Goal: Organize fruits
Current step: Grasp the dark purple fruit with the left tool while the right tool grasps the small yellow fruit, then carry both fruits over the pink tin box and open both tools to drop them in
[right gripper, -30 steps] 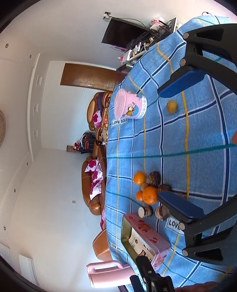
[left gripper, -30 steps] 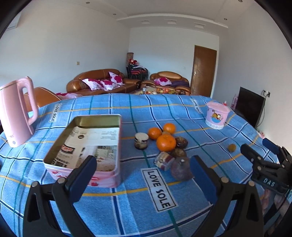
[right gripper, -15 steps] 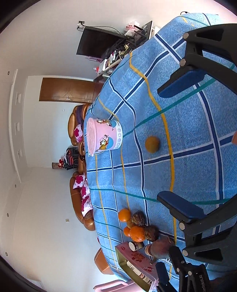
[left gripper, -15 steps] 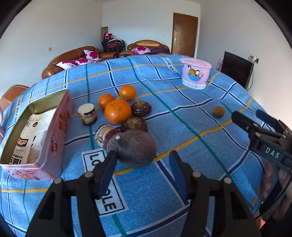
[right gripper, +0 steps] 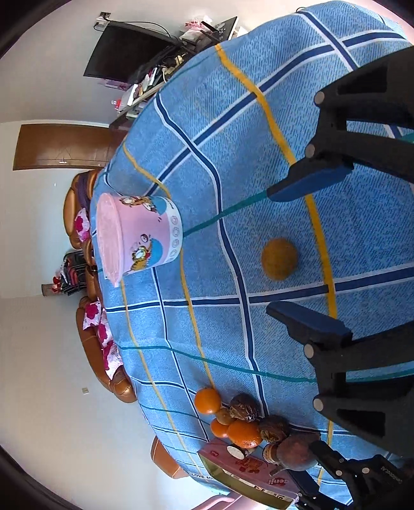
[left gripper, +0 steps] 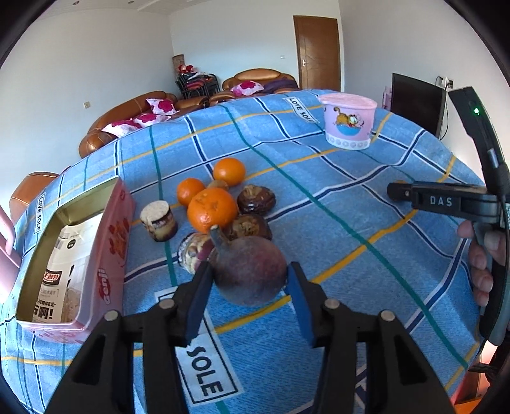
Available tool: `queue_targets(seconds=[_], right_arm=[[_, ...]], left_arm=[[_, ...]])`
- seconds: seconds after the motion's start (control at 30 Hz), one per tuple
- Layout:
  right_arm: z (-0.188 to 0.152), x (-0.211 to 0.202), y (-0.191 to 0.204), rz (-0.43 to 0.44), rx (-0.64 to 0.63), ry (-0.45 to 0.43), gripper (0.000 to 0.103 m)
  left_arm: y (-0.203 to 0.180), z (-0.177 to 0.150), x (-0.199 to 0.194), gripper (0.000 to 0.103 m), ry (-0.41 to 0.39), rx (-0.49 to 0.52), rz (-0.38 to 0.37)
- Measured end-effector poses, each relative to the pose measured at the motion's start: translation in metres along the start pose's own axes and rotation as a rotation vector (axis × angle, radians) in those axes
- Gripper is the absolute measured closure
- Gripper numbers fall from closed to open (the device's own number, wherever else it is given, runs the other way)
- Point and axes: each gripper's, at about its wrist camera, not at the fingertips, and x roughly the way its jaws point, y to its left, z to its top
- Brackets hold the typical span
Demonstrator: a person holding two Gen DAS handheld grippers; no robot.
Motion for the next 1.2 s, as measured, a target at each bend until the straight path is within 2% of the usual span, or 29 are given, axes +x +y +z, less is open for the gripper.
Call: queue_targets(seconds=[0.07,0.17,0.27,0.43,0.63,0.87,1.2], right_arm=[[-0.002,0.007,-0.001,0.013,0.009,0.028,0.06],[-0.003,0.004,0.002,0.04,-0.005,0.012,0.072],[-0.005,-0.001,0.007,0.062,-0.023,-0.003,0.072],[-0.006,-0.022,0.024,0.095,-0.059,-0.063,0.072],[-0.005,-0.047,0.064,0.187,-0.131,-0.141,0.072],[0.001,-0.064,0.114,0.281,-0.211,-0.18,0.072],[0.008,-0.087,0.175,0.36,-0.31,-0.234,0.072]], left_arm=[[-0.002,0.0,0.0,0.054,-0.005,0.016,0.006],[-0.003,-0.001,-0.004,0.055,-0.022,0.028,-0.028],[-0.002,-0.002,-0.016,0.055,-0.081,0.033,-0.036],[0.012,0.001,-0.031,0.055,-0.13,-0.006,-0.028],[0.044,0.003,-0.046,0.055,-0.179,-0.068,0.018],[0.082,0.002,-0.054,0.055,-0.197,-0.124,0.08],[0.128,-0.006,-0.054,0.055,-0.186,-0.189,0.137]])
